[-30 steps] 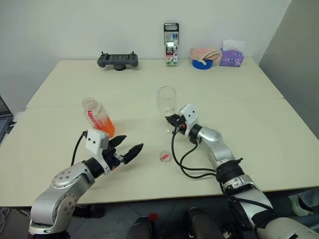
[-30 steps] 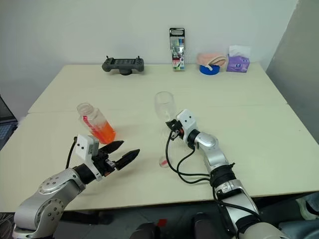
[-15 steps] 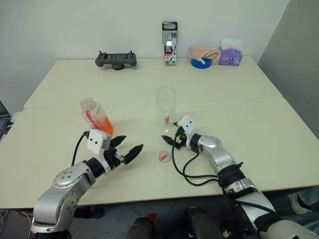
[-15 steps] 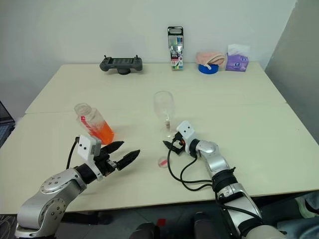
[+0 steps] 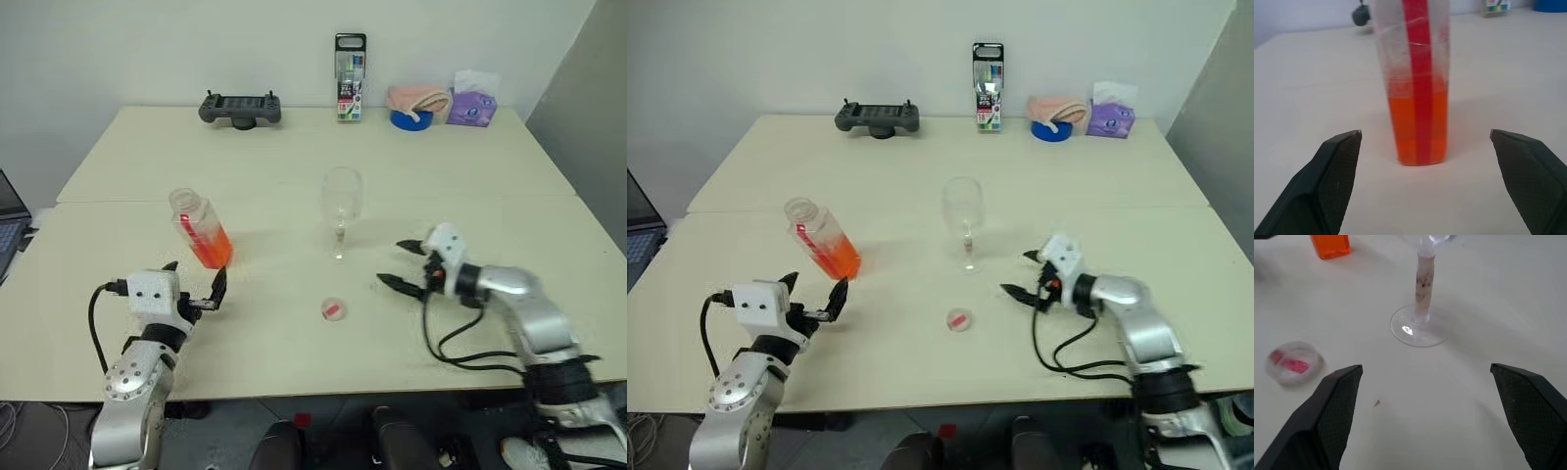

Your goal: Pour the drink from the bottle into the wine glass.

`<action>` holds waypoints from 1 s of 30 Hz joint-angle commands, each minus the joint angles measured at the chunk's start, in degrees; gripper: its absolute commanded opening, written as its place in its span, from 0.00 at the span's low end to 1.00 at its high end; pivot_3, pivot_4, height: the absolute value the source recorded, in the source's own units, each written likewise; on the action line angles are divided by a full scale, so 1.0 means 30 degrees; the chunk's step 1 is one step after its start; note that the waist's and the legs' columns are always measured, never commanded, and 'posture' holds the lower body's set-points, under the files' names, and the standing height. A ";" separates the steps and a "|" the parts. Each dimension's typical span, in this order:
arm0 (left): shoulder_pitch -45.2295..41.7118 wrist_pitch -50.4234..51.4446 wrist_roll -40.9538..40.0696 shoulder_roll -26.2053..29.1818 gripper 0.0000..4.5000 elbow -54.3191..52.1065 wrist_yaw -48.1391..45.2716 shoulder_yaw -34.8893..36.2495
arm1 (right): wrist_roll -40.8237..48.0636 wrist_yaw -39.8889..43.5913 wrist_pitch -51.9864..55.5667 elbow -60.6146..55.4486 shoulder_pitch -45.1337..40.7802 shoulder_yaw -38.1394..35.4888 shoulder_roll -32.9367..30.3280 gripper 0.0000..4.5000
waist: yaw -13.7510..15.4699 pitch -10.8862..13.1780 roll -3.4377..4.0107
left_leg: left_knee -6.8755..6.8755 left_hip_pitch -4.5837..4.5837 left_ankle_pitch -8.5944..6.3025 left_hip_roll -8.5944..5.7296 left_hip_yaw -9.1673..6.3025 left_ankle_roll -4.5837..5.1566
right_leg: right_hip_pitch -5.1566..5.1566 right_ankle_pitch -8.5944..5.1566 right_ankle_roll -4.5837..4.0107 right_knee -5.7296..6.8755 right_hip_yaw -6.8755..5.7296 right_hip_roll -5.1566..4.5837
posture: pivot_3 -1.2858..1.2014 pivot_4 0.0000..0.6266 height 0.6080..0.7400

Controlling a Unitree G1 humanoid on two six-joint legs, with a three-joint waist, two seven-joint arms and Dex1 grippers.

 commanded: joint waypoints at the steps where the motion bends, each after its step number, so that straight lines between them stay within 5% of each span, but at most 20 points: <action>1: -0.1119 -0.0680 -0.0112 -0.0147 1.00 0.0417 0.0546 0.0719 | 0.3088 0.1125 0.2945 -0.1924 -0.1906 -0.2390 -0.2043 0.99 | -0.0002 0.0010 -0.0004 | 0.0010 0.0007 0.0000 -0.0004 0.0009 0.0001 | 0.0001 -0.0007 0.0034 0.0009 0.0002 0.0008 | 0.52 0.24 1.00; 5: -0.3259 -0.0260 -0.0981 0.0782 1.00 0.1802 -0.0118 0.1403 | 0.6104 0.2796 0.5285 -0.2840 -0.4002 -0.3383 -0.4270 0.99 | -0.0010 0.0026 -0.0020 | 0.0033 0.0022 0.0010 0.0010 0.0008 0.0012 | 0.0006 0.0060 -0.0005 0.0023 -0.0017 0.0093 | 0.52 0.24 1.00; 11: -0.5351 0.0380 -0.1629 0.2111 1.00 0.3116 -0.1583 0.1179 | 0.7066 0.2529 0.5633 -0.3026 -0.5962 -0.2958 -0.4691 0.99 | -0.0069 0.0023 -0.0027 | 0.0008 0.0010 0.0010 0.0037 0.0022 0.0015 | -0.0008 0.0062 -0.0006 0.0003 -0.0004 0.0123 | 0.52 0.24 1.00; 30: -0.7919 -0.0717 -0.0728 0.1036 0.96 0.4976 -0.1258 -0.0010 | 0.7088 0.2033 0.5295 -0.3454 -0.5667 -0.2223 -0.5137 1.00 | 0.0017 0.0025 -0.0032 | 0.0013 -0.0008 0.0009 0.0007 0.0021 0.0012 | -0.0016 0.0092 -0.0046 0.0011 -0.0008 0.0063 | 0.52 0.24 1.00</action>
